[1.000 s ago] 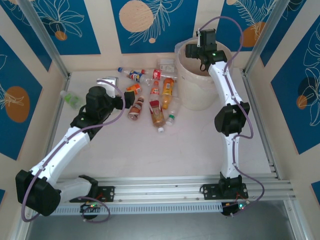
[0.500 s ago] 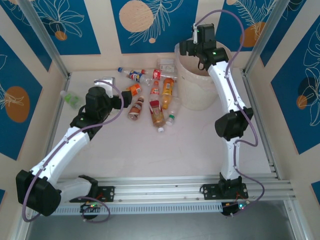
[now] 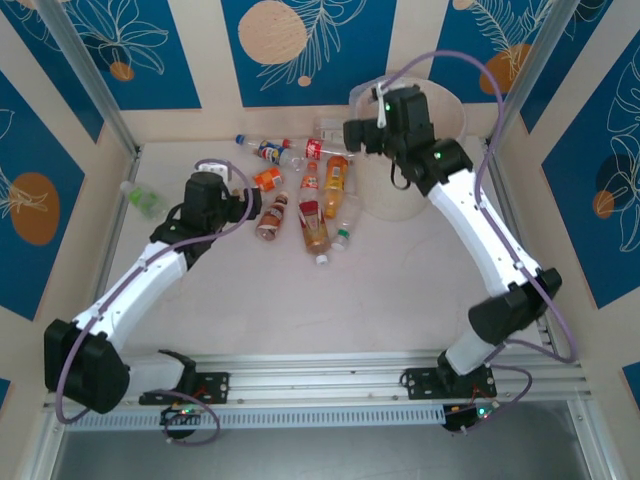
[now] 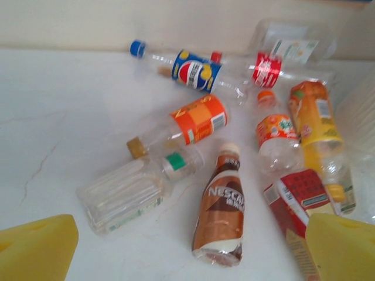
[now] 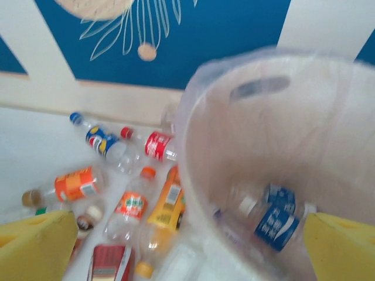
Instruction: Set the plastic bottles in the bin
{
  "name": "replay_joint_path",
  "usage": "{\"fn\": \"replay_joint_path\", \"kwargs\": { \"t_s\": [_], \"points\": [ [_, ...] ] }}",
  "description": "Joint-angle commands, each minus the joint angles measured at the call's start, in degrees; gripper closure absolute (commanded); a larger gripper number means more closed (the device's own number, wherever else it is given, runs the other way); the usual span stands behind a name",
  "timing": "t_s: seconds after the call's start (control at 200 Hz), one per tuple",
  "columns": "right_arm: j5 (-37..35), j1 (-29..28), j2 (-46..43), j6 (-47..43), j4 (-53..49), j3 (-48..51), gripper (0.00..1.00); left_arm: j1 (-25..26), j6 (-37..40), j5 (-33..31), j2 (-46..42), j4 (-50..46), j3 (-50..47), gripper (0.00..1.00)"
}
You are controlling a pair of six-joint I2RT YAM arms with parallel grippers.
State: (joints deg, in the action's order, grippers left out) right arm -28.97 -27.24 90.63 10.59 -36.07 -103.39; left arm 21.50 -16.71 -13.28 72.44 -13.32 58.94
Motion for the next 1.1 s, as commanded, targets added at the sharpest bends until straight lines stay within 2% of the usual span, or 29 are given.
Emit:
{"fn": "replay_joint_path", "kwargs": {
  "t_s": [0.0, 0.115, 0.22, 0.3, 0.4, 0.48, 0.605, 0.66, 0.91, 1.095],
  "points": [
    [-3.39, -1.45, -7.68, 5.34, 4.45, 9.88, 0.01, -0.65, -1.64, -1.27, 2.65, -4.91, 3.14, 0.00],
    [-5.38, -2.71, -14.74, 8.65, 6.44, 20.47, 0.01, -0.60, -1.48, -1.72, 6.98, -7.55, 4.39, 0.00],
    [-5.39, -2.89, -19.24, 11.65, 5.45, 26.19, 0.01, -0.70, 0.14, -2.81, 11.52, -9.54, 6.17, 0.01],
    [-5.46, -3.03, -21.70, 13.67, 4.31, 28.90, 0.01, -1.53, 3.73, -3.29, 16.27, -13.10, 10.12, 0.01],
    [-5.48, -3.21, -23.92, 14.84, 4.18, 31.56, 0.01, -3.63, 11.45, -0.51, 22.96, -19.10, 17.46, 0.02],
    [-5.57, -3.33, -24.88, 15.16, 4.10, 32.80, 0.01, -5.75, 16.56, 0.73, 26.20, -21.96, 21.70, 0.02],
    [-5.99, -3.34, -24.90, 15.16, 3.04, 32.65, 0.01, -9.95, 21.33, 9.37, 29.76, -25.66, 27.54, 0.04],
    [-6.18, -3.32, -24.80, 15.21, 2.59, 32.31, 0.01, -10.74, 23.51, 11.01, 31.97, -28.30, 30.55, 0.06],
    [-6.64, -3.52, -24.88, 15.43, 2.86, 32.55, 0.01, -10.98, 32.65, 8.12, 41.04, -38.44, 42.00, 0.06],
    [-6.97, -3.51, -24.89, 15.60, 2.42, 32.82, 0.01, -11.02, 38.32, 6.93, 44.36, -42.20, 45.76, 0.06]
  ]
}}
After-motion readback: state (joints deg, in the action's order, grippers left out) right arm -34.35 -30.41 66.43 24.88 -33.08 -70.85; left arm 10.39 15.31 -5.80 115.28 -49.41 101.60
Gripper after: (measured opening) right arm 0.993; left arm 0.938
